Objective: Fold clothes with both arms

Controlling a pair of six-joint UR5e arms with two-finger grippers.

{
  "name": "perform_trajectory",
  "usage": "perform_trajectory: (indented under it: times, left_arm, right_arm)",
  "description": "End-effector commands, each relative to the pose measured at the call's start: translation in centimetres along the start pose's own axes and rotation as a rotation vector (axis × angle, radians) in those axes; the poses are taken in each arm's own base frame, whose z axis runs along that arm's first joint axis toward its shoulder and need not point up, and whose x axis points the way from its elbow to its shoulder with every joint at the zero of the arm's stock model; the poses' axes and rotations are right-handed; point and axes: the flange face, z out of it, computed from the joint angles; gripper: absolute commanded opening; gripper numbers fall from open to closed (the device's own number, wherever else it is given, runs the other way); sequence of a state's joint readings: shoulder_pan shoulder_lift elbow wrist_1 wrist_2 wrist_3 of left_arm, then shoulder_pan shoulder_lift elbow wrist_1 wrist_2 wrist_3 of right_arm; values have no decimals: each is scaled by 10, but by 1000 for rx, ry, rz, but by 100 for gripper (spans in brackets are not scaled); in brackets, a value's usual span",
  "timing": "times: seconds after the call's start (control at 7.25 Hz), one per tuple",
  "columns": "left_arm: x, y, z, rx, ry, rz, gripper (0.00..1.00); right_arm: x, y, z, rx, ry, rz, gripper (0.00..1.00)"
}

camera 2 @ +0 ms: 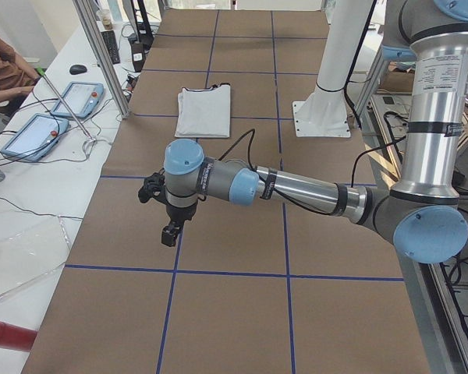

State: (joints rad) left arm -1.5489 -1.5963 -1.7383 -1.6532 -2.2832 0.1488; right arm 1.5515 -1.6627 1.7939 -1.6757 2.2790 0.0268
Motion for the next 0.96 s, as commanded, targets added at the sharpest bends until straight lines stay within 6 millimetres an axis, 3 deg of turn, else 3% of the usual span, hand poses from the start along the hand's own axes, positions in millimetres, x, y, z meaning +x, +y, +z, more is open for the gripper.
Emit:
perform_trajectory:
  times: [0.0, 0.41, 0.83]
  left_arm:
    - [1, 1, -1, 9, 1, 3, 100]
    - [-2, 3, 1, 5, 0, -1, 100]
    - [-13, 21, 11, -6, -7, -17, 100]
  right_arm:
    - [-2, 0, 1, -2, -26, 0, 100]
    - [0, 0, 4, -8, -34, 5, 100]
    - [3, 0, 12, -24, -87, 10, 100]
